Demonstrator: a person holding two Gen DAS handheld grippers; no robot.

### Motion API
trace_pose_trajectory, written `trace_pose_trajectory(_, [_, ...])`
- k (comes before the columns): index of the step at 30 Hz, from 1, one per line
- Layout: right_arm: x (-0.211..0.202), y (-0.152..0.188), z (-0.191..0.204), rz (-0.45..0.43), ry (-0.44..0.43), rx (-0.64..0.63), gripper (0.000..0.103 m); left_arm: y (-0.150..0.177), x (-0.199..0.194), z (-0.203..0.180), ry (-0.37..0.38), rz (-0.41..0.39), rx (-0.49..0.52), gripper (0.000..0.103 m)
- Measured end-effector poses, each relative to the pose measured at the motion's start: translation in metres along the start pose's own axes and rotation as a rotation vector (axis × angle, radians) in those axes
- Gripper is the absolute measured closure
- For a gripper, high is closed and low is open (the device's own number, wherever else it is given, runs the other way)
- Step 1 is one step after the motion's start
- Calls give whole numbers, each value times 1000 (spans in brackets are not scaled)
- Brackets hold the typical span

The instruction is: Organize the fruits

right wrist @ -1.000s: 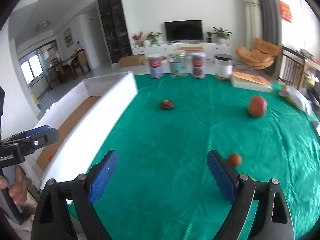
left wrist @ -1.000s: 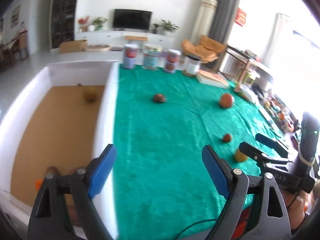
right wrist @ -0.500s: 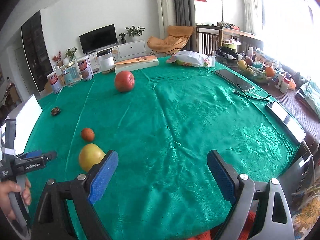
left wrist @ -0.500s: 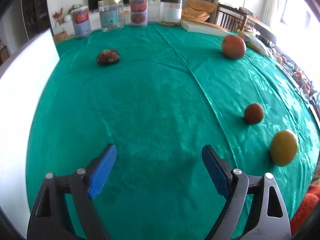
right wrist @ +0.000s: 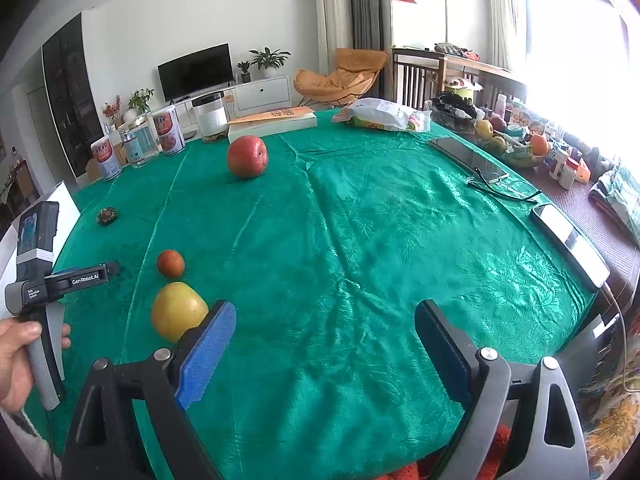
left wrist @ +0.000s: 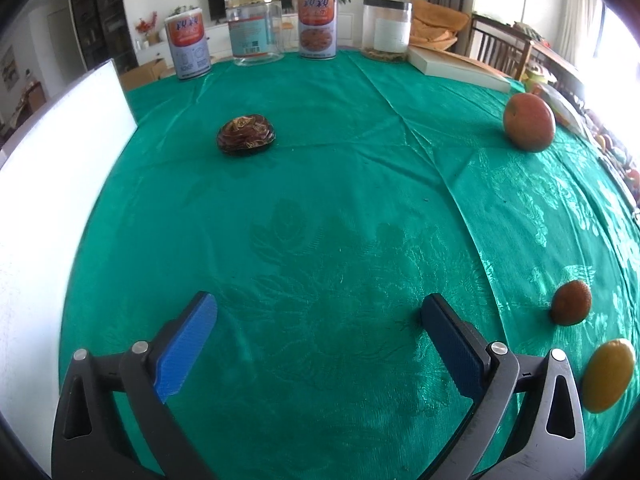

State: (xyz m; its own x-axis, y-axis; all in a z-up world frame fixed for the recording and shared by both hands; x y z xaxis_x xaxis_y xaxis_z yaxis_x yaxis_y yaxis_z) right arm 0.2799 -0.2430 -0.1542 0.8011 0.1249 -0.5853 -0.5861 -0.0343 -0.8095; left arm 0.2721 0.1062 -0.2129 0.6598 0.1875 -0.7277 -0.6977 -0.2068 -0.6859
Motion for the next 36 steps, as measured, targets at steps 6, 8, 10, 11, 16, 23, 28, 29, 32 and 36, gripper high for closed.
trace_pose_trajectory(6, [0,0,3,1,2,-10,10,0,0,0,0,0,0,0])
trace_pose_trajectory(8, [0,1,3,3,4,-14,10,0,0,0,0,0,0,0])
trace_pose_trajectory(10, [0,1,4,5,10,-21,10,0,0,0,0,0,0,0])
trace_pose_trajectory(11, [0,1,3,2,13,-22,10,0,0,0,0,0,0,0])
trace_pose_trajectory(16, [-3,0,2,-11,22,-17,10,0,0,0,0,1,0,0])
trace_pose_trajectory(23, [-6,0,3,-18,21,-30,9,0,0,0,1,1,0,0])
trace_pose_trajectory(28, [-4,0,1,-12,11,-11,9,0,0,0,1,1,0,0])
trace_pose_trajectory(29, [-4,0,1,-11,12,-10,9,0,0,0,1,1,0,0])
trace_pose_trajectory(32, [-5,-1,2,-17,17,-20,9,0,0,0,1,1,0,0])
trace_pose_trajectory(36, [-7,-1,2,-24,14,-20,9,0,0,0,1,1,0,0])
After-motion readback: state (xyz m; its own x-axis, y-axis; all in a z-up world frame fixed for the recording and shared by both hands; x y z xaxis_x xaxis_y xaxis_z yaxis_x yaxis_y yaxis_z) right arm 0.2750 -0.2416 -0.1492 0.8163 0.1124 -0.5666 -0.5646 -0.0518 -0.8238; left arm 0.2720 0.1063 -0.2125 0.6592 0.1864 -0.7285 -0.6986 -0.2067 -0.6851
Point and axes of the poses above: each gripper's, at about its wrist camera, not at the fingertips, and x roughly the way its jaws point, z to its left, y to its underside, the point moved 9 cm from there along x, roughly the way its jaws point, and after that the axes turned 7 degrees about -z, right-handed, at the moved point
